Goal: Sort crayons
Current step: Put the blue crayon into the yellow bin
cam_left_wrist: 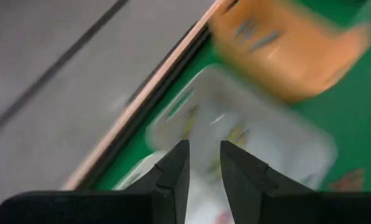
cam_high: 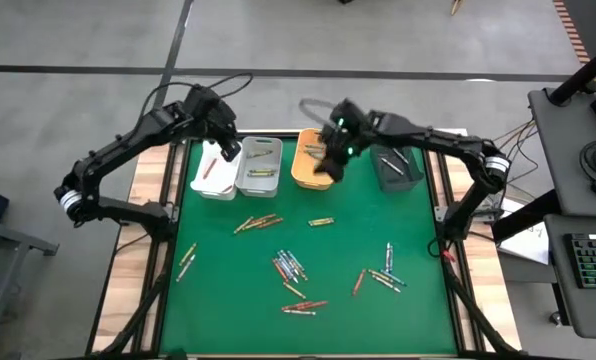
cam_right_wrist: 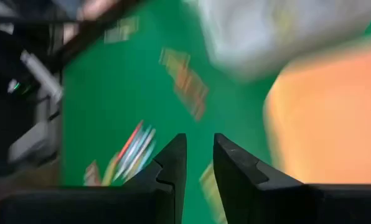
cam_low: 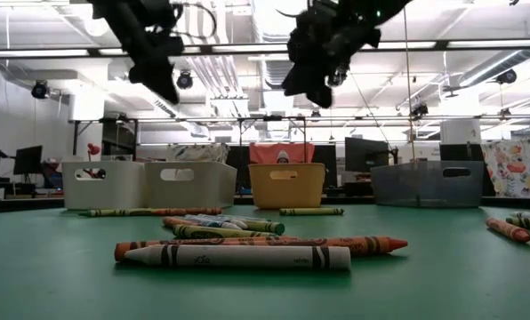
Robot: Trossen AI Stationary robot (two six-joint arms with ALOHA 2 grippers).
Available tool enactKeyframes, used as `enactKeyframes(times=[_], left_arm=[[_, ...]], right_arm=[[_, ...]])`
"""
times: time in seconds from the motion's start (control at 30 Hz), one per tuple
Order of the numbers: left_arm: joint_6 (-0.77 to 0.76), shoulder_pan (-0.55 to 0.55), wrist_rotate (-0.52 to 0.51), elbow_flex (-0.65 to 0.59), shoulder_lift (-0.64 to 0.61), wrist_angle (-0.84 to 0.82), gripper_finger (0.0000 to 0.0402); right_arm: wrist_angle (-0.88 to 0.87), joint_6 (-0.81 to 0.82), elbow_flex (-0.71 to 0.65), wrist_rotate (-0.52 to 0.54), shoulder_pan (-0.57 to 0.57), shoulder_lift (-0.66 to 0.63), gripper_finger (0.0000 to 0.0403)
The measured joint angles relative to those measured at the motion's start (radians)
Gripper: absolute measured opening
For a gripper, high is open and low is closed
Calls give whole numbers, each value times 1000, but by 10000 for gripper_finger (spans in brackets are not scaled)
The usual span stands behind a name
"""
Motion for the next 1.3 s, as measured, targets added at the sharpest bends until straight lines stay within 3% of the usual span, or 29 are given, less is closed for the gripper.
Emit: enactKeyframes(times=[0.13,0.23,0.4,0.57,0.7,1.03,1.17,1.3], left_arm=[[-179,-66,142,-55,-80,78,72],[-220,-166,142,-173,-153,188,72],[-362,-333,127,-390,-273,404,72],[-436,-485,49,-555,-342,606,72],[-439,-541,-5,-623,-351,668,72],[-407,-541,-69,-639,-348,712,72],[-424,-542,-70,-635,-347,725,72],[-456,-542,-69,-633,-347,736,72]], right_arm=[[-212,86,0,20,140,-13,68],[-367,92,-1,84,251,-14,68],[-519,133,-22,321,414,-7,68],[-577,130,-101,335,536,-30,68],[-576,304,-197,336,561,-68,68],[-522,770,-476,350,558,-177,68],[-485,761,-525,439,558,-194,68],[-380,569,-528,563,558,-196,68]])
